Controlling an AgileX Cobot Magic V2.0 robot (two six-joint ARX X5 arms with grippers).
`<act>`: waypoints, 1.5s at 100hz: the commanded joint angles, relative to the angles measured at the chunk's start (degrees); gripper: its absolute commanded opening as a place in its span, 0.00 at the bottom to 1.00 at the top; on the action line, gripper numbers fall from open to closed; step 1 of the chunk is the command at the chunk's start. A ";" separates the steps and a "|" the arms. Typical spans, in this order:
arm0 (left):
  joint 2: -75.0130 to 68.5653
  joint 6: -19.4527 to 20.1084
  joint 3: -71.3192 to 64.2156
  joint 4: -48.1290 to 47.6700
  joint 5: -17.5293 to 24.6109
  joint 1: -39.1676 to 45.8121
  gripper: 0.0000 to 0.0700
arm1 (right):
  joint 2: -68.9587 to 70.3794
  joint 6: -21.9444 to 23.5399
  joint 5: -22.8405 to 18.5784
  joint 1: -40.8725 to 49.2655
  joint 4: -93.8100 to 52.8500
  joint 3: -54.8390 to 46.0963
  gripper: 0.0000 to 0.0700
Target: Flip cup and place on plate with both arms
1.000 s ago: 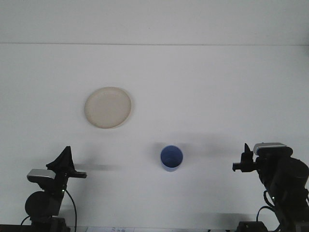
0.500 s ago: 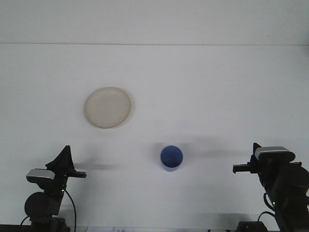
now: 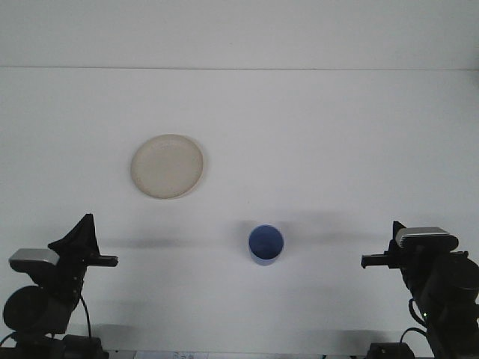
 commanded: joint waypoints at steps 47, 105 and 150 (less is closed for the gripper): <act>39.10 10.54 39.32 -32.26 14.23 -0.35 0.02 | 0.31 0.42 -0.04 0.09 0.57 0.63 0.00; 45.59 5.31 40.04 -32.70 18.29 -5.68 0.60 | 0.31 0.42 -0.04 0.09 0.57 0.61 0.00; 66.29 7.65 54.42 -32.87 18.16 -27.76 0.60 | 0.31 0.44 -0.07 0.09 0.57 0.63 0.00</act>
